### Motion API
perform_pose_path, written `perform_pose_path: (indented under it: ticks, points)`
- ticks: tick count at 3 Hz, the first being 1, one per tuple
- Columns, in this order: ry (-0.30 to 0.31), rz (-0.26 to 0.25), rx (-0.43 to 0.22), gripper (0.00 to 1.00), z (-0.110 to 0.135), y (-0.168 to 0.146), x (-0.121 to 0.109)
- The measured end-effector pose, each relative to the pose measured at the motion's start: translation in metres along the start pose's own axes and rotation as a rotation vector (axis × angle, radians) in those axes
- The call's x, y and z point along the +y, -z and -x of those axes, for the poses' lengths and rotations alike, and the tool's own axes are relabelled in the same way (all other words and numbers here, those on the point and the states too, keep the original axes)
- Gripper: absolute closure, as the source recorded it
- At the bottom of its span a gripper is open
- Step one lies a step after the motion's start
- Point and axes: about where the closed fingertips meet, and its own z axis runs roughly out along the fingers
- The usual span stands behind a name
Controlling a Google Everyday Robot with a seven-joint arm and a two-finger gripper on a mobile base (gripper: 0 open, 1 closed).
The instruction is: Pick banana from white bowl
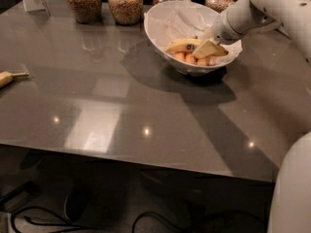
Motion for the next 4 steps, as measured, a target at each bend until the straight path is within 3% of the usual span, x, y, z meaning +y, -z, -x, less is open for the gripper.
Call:
perform_pose_path:
  ticks: [2, 4]
  points:
    - [-0.049, 0.037, -0.005, 0.99, 0.001, 0.006, 0.003]
    - [-0.026, 0.005, -0.085, 1.0, 0.024, 0.055, 0.0]
